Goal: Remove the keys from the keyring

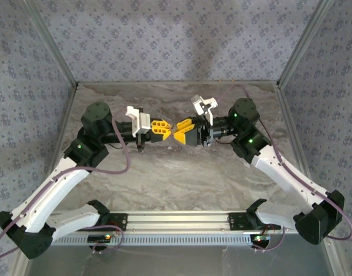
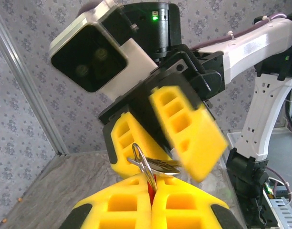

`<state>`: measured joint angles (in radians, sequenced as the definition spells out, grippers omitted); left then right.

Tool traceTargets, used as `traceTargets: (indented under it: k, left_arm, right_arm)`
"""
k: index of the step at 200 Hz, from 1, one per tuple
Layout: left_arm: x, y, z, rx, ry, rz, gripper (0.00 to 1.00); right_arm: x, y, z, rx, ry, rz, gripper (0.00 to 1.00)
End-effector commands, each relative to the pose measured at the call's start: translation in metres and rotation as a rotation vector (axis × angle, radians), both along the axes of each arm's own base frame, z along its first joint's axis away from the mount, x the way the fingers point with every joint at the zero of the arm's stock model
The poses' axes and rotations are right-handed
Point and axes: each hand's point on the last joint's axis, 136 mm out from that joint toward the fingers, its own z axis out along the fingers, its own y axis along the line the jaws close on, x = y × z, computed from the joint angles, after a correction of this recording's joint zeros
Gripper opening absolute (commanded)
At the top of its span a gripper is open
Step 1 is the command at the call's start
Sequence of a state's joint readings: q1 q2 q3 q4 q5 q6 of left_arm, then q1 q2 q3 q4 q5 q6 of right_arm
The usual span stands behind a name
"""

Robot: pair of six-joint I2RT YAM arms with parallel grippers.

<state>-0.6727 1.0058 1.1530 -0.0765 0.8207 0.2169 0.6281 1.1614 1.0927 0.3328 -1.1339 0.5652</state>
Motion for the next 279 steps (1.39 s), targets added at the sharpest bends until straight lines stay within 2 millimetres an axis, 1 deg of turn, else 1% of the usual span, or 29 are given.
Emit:
traceTargets:
  k: [1, 4, 10, 13, 24, 37, 44, 56, 62, 70, 76, 88, 119, 131, 154, 169, 179, 191, 228, 248, 279]
  left_arm:
    - [-0.006, -0.007, -0.017, 0.045, 0.002, -0.026, 0.0]
    - [-0.006, -0.007, -0.017, 0.044, 0.0, -0.025, 0.0]
    - [-0.006, -0.007, -0.017, 0.045, -0.009, -0.022, 0.0]
    - [-0.006, -0.008, -0.017, 0.046, -0.012, -0.019, 0.0]
    - [-0.007, -0.008, -0.017, 0.051, -0.029, -0.012, 0.0]
    - [-0.006, -0.008, -0.018, 0.055, -0.04, -0.002, 0.0]
    - [-0.005, -0.008, -0.019, 0.059, -0.042, 0.006, 0.0]
    - [-0.004, -0.008, -0.02, 0.059, -0.045, 0.017, 0.0]
    - [-0.003, -0.008, -0.02, 0.057, -0.051, 0.022, 0.0]
    - [-0.003, -0.009, -0.02, 0.056, -0.06, 0.031, 0.0]
    - [-0.003, -0.009, -0.02, 0.058, -0.07, 0.038, 0.0]
    - [-0.004, -0.01, -0.021, 0.066, -0.09, 0.047, 0.0]
    - [-0.004, -0.012, -0.025, 0.087, -0.104, 0.057, 0.0]
    - [-0.004, -0.011, -0.025, 0.085, -0.105, 0.061, 0.0]
    - [-0.002, -0.01, -0.028, 0.094, -0.084, 0.078, 0.0]
    - [0.0, -0.009, -0.03, 0.099, -0.062, 0.094, 0.0]
    - [0.002, -0.008, -0.03, 0.092, -0.053, 0.108, 0.0]
    - [0.004, -0.007, -0.029, 0.081, -0.05, 0.127, 0.0]
    - [0.006, -0.005, -0.029, 0.072, -0.028, 0.145, 0.0]
    - [0.006, -0.004, -0.027, 0.069, -0.029, 0.149, 0.0]
    - [0.005, -0.003, -0.024, 0.05, -0.03, 0.153, 0.0]
  right_arm:
    - [0.003, 0.004, 0.015, 0.03, -0.018, -0.02, 0.24]
    - [0.004, 0.003, 0.015, 0.031, -0.018, -0.024, 0.27]
    - [0.004, 0.004, 0.015, 0.03, -0.015, -0.028, 0.38]
    - [0.006, 0.004, 0.015, 0.03, -0.013, -0.034, 0.42]
    - [0.007, 0.004, 0.014, 0.027, -0.004, -0.037, 0.43]
    - [0.007, 0.005, 0.014, 0.026, -0.001, -0.026, 0.37]
    - [0.007, 0.005, 0.014, 0.027, 0.001, -0.024, 0.36]
    - [0.006, 0.005, 0.015, 0.028, 0.004, -0.019, 0.29]
    - [0.005, 0.005, 0.016, 0.028, 0.004, -0.014, 0.28]
    - [0.006, 0.006, 0.016, 0.028, 0.008, -0.022, 0.31]
    - [0.008, 0.006, 0.017, 0.027, 0.013, -0.034, 0.3]
    - [0.01, 0.008, 0.016, 0.018, 0.025, -0.035, 0.22]
    - [0.017, 0.012, 0.012, -0.004, 0.058, -0.049, 0.09]
    - [0.023, 0.011, 0.008, -0.019, 0.072, -0.071, 0.0]
    - [0.032, 0.008, 0.002, -0.046, 0.078, -0.131, 0.0]
    - [0.036, 0.003, 0.0, -0.061, 0.024, -0.216, 0.0]
    - [0.04, 0.0, -0.009, -0.102, -0.024, -0.294, 0.0]
    - [0.043, -0.006, -0.009, -0.118, -0.095, -0.385, 0.0]
    - [0.043, -0.022, -0.011, -0.146, -0.331, -0.595, 0.0]
    - [0.039, -0.027, -0.012, -0.155, -0.45, -0.658, 0.0]
    - [0.03, -0.027, -0.017, -0.175, -0.602, -0.689, 0.0]
